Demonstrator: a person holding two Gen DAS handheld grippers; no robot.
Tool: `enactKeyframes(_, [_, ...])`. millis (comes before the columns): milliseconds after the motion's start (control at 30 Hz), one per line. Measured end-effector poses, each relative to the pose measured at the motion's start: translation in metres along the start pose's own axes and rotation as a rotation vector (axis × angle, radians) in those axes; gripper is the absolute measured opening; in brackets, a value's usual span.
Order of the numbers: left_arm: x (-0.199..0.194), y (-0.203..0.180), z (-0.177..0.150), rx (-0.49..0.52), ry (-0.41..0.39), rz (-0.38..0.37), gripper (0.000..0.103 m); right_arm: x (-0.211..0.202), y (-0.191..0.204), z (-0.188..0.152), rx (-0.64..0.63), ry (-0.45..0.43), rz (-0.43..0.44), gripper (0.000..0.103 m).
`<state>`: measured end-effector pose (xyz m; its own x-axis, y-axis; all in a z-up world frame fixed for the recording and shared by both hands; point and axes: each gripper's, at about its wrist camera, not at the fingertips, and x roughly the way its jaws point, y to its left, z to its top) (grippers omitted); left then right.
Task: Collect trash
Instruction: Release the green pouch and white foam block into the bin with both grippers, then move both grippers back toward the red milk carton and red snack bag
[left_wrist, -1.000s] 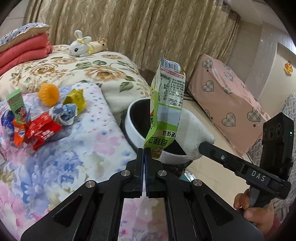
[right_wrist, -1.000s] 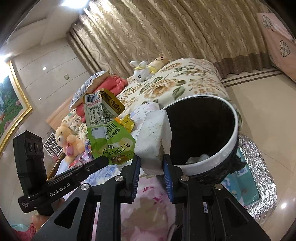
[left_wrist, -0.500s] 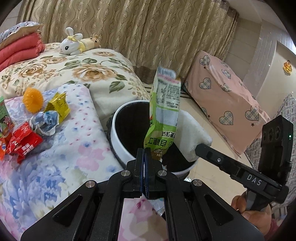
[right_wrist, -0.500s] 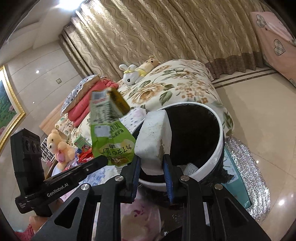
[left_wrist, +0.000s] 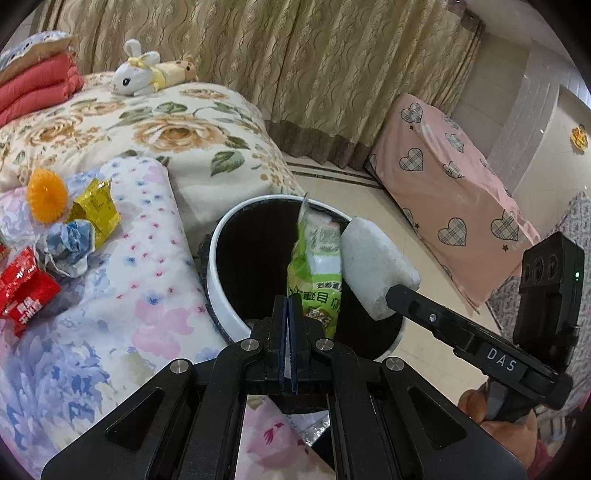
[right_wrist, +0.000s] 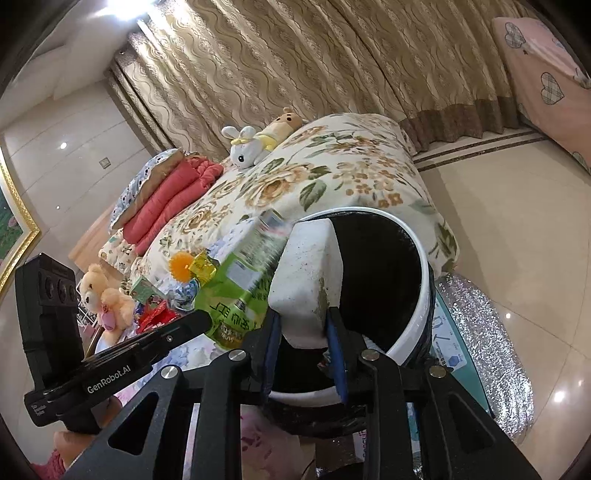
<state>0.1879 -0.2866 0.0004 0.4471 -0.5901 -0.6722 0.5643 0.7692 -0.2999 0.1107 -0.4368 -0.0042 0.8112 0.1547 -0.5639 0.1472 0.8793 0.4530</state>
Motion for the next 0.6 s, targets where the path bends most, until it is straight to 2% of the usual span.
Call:
enactKeyframes(100, [0.001, 0.005, 0.001, -0.025, 0.003, -0.006, 0.010, 0.003, -0.003, 0.000, 0.012, 0.010, 0.000, 0.034])
enactKeyframes(167, [0.000, 0.009, 0.001, -0.043, -0.001, 0.001, 0.040, 0.004, -0.004, -0.001, 0.019, 0.012, -0.002, 0.042])
enactKeyframes(200, [-0.002, 0.011, 0.001, -0.051, -0.011, 0.004, 0.045, 0.004, -0.004, -0.001, 0.023, 0.013, -0.001, 0.046])
enactKeyframes(233, [-0.005, 0.013, 0.000, -0.058, -0.023, 0.008, 0.048, 0.004, -0.005, -0.001, 0.026, 0.012, -0.002, 0.054])
enactKeyframes(267, [-0.007, 0.014, -0.001, -0.060, -0.025, 0.009, 0.048, 0.004, -0.004, -0.001, 0.027, 0.010, -0.001, 0.056])
enactKeyframes(433, [-0.017, 0.022, -0.006, -0.067, -0.037, 0.026, 0.048, 0.004, 0.003, -0.002, 0.017, 0.011, 0.001, 0.057])
enactKeyframes(600, [-0.028, 0.037, -0.021, -0.090, -0.036, 0.055, 0.048, 0.004, 0.016, -0.005, -0.004, 0.008, 0.012, 0.066])
